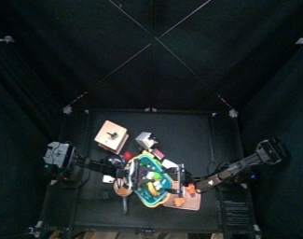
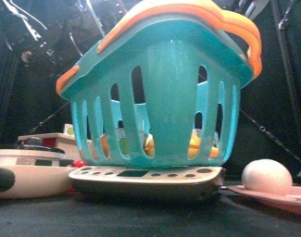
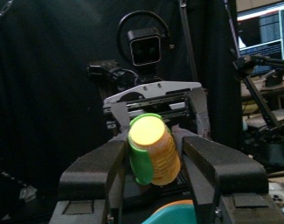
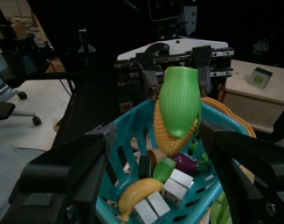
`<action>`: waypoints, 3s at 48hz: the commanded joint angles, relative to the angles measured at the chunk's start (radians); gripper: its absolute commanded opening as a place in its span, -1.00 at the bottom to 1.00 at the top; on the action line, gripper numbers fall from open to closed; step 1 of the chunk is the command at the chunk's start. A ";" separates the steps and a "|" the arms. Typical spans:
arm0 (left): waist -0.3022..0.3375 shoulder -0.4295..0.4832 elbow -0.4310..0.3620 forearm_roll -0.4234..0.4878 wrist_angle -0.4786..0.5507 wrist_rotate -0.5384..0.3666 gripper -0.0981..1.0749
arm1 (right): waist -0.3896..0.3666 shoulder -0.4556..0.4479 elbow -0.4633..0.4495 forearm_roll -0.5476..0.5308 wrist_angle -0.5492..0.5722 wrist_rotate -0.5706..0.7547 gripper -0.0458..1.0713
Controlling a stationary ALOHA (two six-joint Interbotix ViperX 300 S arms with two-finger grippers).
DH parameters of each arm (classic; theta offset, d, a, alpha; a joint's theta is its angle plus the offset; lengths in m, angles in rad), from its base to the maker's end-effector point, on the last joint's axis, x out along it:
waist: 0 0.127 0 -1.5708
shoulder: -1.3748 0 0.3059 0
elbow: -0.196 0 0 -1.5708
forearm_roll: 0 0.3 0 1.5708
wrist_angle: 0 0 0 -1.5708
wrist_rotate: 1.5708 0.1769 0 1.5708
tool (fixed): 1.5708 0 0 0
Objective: Readjust grip on corn
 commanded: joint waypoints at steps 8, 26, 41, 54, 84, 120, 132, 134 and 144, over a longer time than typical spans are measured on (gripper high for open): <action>-0.044 -0.089 0.023 -0.055 0.209 0.012 0.26 | -0.048 0.074 -0.046 0.028 0.003 -0.003 0.94; -0.048 -0.066 0.029 0.003 0.282 0.051 0.26 | -0.061 0.169 -0.110 0.049 0.000 0.000 0.94; -0.048 -0.058 0.029 0.000 0.281 0.051 0.26 | -0.067 0.196 -0.121 0.057 -0.005 0.000 0.93; -0.049 -0.058 0.031 0.002 0.282 0.051 0.26 | -0.067 0.210 -0.129 0.057 -0.008 -0.002 0.92; -0.049 -0.058 0.037 0.002 0.282 0.051 0.26 | -0.066 0.209 -0.133 0.052 -0.011 -0.003 0.92; -0.046 -0.063 0.057 0.000 0.281 0.051 0.26 | -0.071 0.195 -0.129 0.058 -0.011 -0.002 -0.06; -0.044 -0.069 0.072 -0.002 0.276 0.051 0.26 | -0.071 0.183 -0.124 0.058 -0.011 -0.003 -0.08; -0.046 -0.069 0.072 -0.002 0.276 0.051 0.26 | -0.071 0.183 -0.124 0.058 -0.011 -0.003 -0.08; -0.044 -0.071 0.075 -0.003 0.276 0.051 0.26 | -0.067 0.175 -0.121 0.058 -0.011 -0.003 -0.08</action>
